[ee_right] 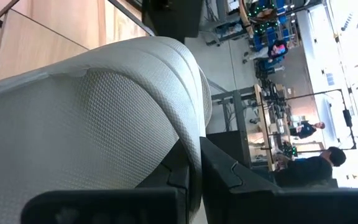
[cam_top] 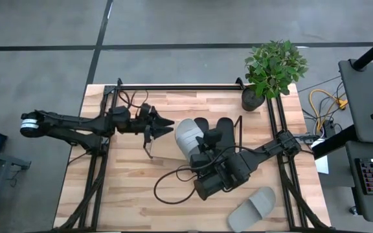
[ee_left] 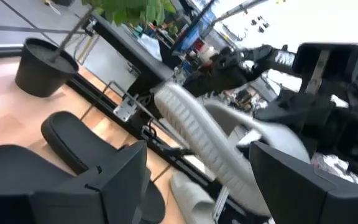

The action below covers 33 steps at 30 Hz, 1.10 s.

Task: Pick and place slides into the shelf
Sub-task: Put the left gray slides on the shelf

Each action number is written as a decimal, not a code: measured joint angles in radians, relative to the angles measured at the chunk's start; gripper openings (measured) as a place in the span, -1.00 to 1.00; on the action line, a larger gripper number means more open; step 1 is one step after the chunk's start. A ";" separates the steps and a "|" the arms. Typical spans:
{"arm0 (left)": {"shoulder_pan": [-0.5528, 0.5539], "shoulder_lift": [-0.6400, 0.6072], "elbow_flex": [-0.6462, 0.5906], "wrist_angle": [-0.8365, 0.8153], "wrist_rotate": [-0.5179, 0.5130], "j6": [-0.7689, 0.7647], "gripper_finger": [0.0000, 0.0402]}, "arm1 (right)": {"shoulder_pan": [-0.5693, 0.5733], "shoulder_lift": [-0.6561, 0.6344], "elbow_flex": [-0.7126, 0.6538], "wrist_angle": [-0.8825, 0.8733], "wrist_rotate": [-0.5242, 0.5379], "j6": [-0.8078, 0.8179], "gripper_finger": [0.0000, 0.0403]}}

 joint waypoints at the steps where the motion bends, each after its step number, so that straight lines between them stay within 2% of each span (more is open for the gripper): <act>1: 0.000 0.002 0.005 0.002 -0.003 -0.012 0.34 | 0.000 0.000 0.000 0.001 0.000 -0.008 -0.95; 11: 0.000 0.094 0.052 0.021 0.000 -0.014 0.34 | 0.000 0.001 -0.019 0.029 0.001 -0.053 -0.95; 23: 0.000 0.209 0.127 0.034 0.111 -0.014 0.33 | 0.000 0.002 -0.050 0.027 0.001 -0.059 -0.95; 28: 0.000 0.225 0.131 0.034 0.116 -0.009 0.18 | 0.000 0.002 -0.050 0.028 0.002 -0.063 -0.95; 33: 0.003 0.225 0.133 0.033 0.111 0.041 -0.14 | 0.000 0.002 -0.050 0.030 0.005 -0.064 -0.95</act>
